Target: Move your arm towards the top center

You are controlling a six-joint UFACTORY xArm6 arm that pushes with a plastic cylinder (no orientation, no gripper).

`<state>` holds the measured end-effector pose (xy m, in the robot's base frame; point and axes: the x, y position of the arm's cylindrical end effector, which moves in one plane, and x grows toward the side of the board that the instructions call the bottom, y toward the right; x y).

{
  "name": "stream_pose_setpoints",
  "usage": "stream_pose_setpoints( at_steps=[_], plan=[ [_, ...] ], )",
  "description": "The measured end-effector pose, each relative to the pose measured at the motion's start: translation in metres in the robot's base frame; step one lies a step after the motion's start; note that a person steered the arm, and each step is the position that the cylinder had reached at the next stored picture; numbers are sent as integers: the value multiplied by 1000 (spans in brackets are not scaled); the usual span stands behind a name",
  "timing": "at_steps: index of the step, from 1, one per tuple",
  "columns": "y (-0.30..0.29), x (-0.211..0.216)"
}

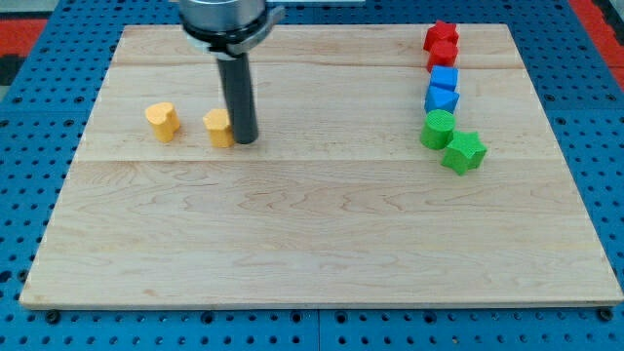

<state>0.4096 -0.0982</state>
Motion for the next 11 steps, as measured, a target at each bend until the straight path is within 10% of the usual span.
stream_pose_setpoints(
  at_steps=[3,7,11],
  plan=[
    [-41,-13],
    [67,-214],
    [136,-217]
  ],
)
